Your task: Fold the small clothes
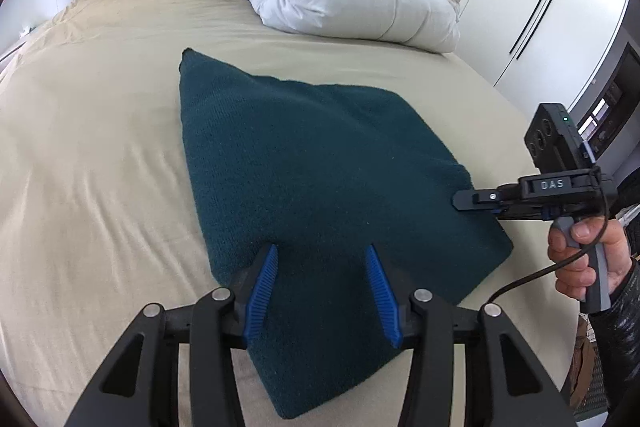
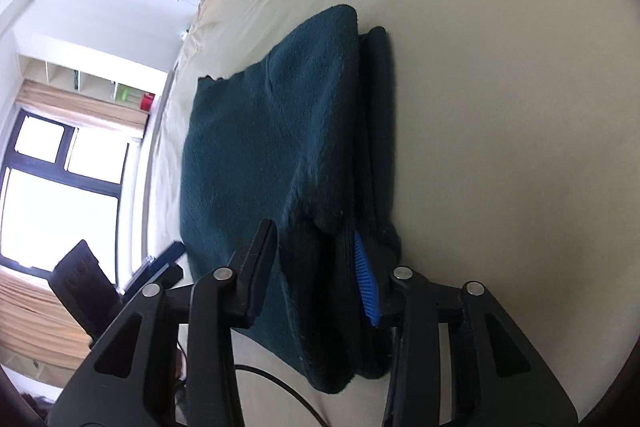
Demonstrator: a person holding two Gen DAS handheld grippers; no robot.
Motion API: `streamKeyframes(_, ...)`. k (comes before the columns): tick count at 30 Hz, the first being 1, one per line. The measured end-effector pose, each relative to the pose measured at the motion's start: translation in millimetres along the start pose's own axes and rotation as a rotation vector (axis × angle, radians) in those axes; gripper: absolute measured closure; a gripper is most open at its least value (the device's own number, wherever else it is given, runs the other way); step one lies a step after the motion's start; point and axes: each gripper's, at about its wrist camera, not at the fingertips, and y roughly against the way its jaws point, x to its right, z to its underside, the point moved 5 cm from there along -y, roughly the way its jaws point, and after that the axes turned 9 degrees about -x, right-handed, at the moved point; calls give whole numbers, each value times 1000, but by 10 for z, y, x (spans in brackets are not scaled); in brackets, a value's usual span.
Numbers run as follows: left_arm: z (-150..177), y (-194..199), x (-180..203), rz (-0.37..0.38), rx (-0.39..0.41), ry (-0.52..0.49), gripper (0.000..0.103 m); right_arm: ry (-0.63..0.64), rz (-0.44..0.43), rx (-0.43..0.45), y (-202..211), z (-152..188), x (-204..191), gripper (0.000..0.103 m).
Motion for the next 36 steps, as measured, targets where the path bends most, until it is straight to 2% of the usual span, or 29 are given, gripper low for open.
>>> streamKeyframes(1, 11, -62, -11, 6, -13, 5, 53, 2, 14, -7, 20, 69, 72, 85)
streamKeyframes(3, 35, -96, -18, 17, -7, 5, 54, -28, -23, 7, 42, 158, 196, 93)
streamKeyframes(7, 33, 28, -33, 23, 2, 8, 54, -67, -118, 48, -34, 237, 396, 94)
streamKeyframes(9, -28, 169, -48, -7, 42, -8, 54, -83, -157, 72, -4, 270, 442, 94)
streamKeyframes(10, -89, 247, -67, -49, 73, -22, 54, -86, -155, 83, 32, 292, 433, 92)
streamKeyframes(11, -161, 290, -94, -71, 94, -27, 54, -87, -135, 92, 97, 327, 425, 82)
streamKeyframes(12, -250, 319, -129, -72, 107, -25, 54, -88, -86, 109, 197, 365, 420, 78)
streamKeyframes(15, -561, 308, -224, -96, 129, -21, 54, -78, 45, 209, 562, 386, 380, 78)
streamKeyframes(17, -774, 249, -262, -127, 138, -37, 54, -34, -27, 251, 797, 317, 295, 78)
streamKeyframes(19, -971, 127, -322, -139, 121, -31, 54, 56, -118, 229, 795, 145, -12, 78)
streamKeyframes(21, -1117, -46, -355, -168, 85, -37, 54, 125, -125, 177, 660, -13, -237, 78)
streamKeyframes(23, -1200, -328, -432, -205, 8, -42, 54, 144, -115, 131, 416, -199, -359, 78)
streamKeyframes(25, -1205, -541, -591, -172, -47, 24, 52, 97, -77, 90, 173, -380, -279, 78)
streamKeyframes(27, -1186, -607, -688, -133, -39, 63, 51, 68, -29, 78, 126, -403, -99, 85)
streamKeyframes(28, -1178, -625, -695, -132, -34, 56, 51, 58, -29, 81, 81, -445, -14, 88)
streamKeyframes(30, -1169, -652, -676, -148, -28, 35, 51, 19, -71, 106, 69, -454, 138, 101)
streamKeyframes(31, -1165, -664, -664, -157, -28, 27, 51, 17, -80, 119, 86, -417, 174, 103)
streamKeyframes(34, -1170, -682, -660, -165, -28, 21, 51, -11, -147, 131, 108, -368, 369, 103)
streamKeyframes(35, -1162, -674, -654, -168, -26, 21, 51, -22, -140, 139, 50, -404, 296, 103)
streamKeyframes(36, -1154, -672, -642, -178, -23, 14, 51, -16, -98, 152, 116, -392, 228, 96)
